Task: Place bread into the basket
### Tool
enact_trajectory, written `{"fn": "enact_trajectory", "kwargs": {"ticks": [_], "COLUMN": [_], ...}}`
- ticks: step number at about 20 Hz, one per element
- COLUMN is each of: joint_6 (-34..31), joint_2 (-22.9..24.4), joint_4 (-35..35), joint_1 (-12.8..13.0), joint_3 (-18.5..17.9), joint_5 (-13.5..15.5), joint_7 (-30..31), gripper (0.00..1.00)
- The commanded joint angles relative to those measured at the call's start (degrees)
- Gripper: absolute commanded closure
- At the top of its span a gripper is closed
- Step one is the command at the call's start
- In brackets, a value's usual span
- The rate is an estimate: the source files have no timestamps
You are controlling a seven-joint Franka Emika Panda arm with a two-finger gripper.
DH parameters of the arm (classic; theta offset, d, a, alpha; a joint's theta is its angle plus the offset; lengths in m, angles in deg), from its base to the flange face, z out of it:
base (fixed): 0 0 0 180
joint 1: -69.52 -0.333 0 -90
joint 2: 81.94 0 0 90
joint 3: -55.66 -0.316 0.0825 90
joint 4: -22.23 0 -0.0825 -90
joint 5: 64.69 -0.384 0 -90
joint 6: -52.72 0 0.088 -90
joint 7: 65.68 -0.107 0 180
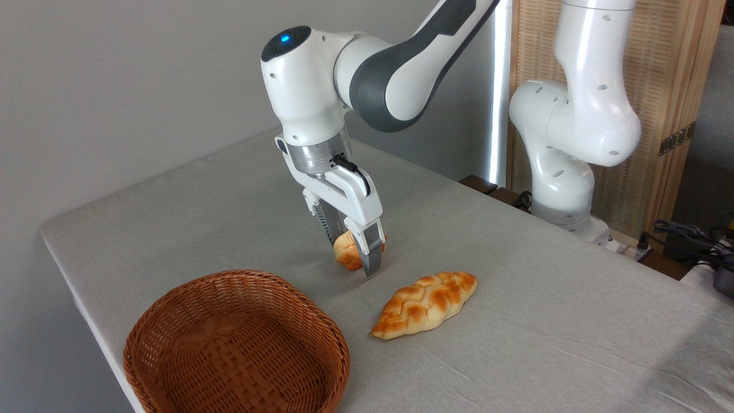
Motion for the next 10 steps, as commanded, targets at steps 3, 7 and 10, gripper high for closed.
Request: {"fn": "enact_trajectory", "kwargs": {"ticks": [3,7,10], "joint_6": [1.0,0.9,0.6], "joint_2": [0.4,0.4,0.5], "joint_4": [0.8,0.7,0.6], "joint_1": [0.1,0.1,0.0], "joint_3": [-0.4,-0.5,-0.5], "joint_5": [0.7,0.6,0.6], "joint_7": [-3.2,-3.4,-4.4], "gripper": [0.69,0.69,0.72]}}
